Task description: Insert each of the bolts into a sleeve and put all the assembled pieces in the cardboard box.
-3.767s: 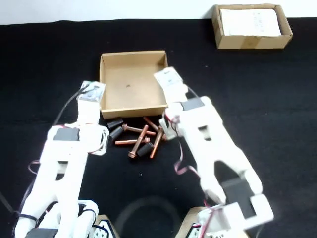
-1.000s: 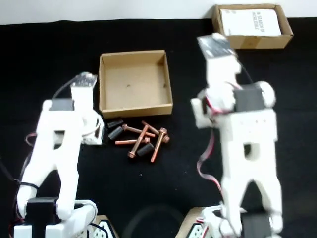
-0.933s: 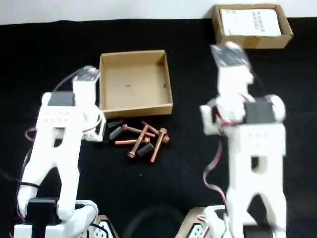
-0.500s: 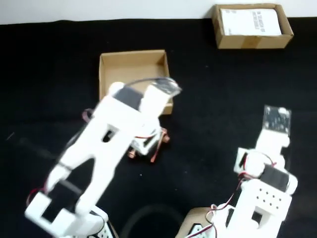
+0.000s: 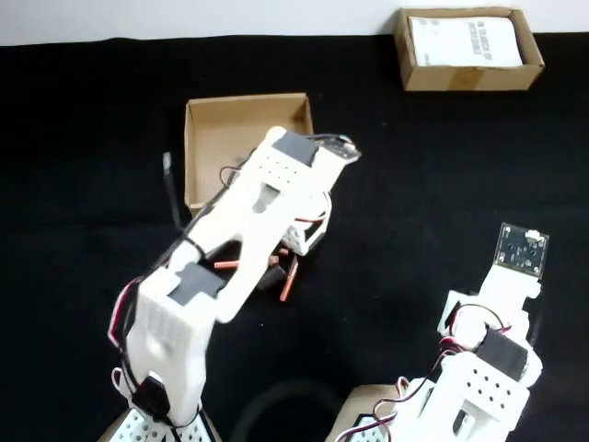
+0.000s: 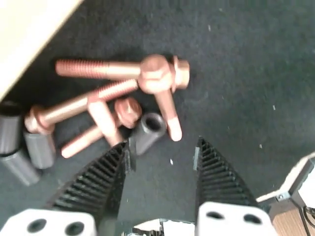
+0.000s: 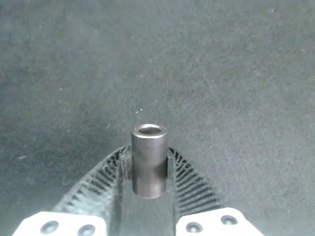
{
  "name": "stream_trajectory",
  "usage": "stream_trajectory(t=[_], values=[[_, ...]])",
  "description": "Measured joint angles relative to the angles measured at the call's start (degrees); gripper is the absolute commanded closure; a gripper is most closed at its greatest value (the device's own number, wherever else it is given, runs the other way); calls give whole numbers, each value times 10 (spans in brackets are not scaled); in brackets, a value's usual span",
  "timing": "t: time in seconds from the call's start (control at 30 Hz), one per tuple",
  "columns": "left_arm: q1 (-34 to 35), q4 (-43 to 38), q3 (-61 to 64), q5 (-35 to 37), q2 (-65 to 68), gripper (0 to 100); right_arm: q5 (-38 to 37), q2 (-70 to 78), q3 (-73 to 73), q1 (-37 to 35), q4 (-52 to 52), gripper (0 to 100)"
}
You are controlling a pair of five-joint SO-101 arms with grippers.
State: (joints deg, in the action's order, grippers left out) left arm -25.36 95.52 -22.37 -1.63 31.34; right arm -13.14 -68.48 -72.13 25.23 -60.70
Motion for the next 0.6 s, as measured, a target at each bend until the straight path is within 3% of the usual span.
stream_trajectory(t=[0.23,0.6], values=[[0,-7,-22,0,73,800,0,-11,0,0,0,991],[1,-75,-25,1,83,801,0,-11,0,-1,0,991]])
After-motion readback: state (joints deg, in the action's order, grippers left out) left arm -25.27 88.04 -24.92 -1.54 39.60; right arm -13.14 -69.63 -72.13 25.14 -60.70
